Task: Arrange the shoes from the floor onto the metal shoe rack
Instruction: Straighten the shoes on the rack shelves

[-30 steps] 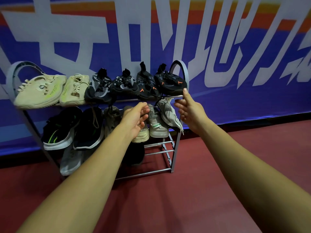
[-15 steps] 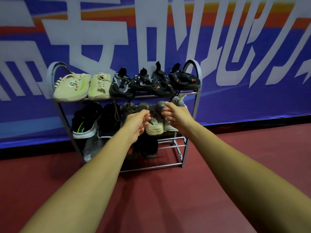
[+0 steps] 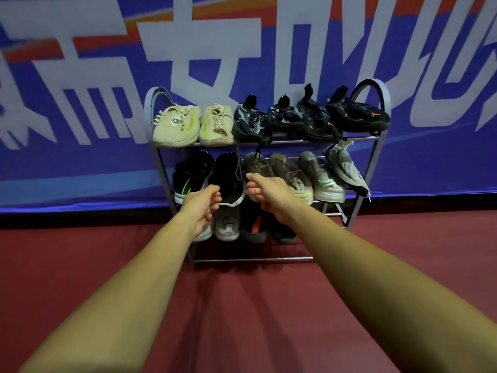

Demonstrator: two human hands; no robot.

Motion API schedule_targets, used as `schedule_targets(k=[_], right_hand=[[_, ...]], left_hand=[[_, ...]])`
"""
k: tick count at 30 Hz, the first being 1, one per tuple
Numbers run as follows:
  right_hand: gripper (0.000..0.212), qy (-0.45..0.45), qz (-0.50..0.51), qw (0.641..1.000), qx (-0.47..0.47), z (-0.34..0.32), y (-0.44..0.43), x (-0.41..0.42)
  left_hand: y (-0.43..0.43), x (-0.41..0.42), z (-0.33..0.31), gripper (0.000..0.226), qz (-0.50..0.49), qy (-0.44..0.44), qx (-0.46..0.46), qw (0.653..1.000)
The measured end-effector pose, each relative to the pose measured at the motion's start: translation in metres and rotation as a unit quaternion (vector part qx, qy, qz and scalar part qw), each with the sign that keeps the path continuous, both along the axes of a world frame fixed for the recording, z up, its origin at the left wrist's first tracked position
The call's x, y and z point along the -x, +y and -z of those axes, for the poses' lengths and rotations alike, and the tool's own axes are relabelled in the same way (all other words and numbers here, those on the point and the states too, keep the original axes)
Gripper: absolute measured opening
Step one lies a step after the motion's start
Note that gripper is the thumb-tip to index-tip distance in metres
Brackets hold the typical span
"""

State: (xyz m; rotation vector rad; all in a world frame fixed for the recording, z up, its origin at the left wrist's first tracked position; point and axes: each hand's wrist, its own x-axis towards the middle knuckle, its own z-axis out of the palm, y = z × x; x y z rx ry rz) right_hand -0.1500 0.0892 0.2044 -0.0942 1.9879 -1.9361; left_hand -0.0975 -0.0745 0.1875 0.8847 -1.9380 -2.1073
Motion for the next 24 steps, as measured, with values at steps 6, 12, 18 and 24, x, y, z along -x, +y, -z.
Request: schedule_targets(k=[6, 12, 18, 24], right_hand=[[0.037, -0.006, -0.042, 0.999, -0.025, 0.017, -0.048, -0.005], [0.014, -0.011, -0.024, 1.0, 0.001, 0.025, -0.073, -0.004], [0.023, 0.006, -0.012, 0.998, -0.056, 0.031, -0.077, 0.008], [0.01, -0.006, -0.024, 0.999, -0.027, 0.033, -0.072, 0.01]], left_hand=[[-0.033, 0.002, 0.022, 0.027, -0.051, -0.039, -0.013, 0.998], [-0.059, 0.007, 0.037, 0.039, -0.07, -0.069, -0.024, 0.995], [-0.066, 0.018, 0.041, 0.051, -0.088, -0.05, -0.086, 0.991], [-0.062, 0.023, 0.039, 0.037, -0.115, -0.022, -0.105, 0.988]])
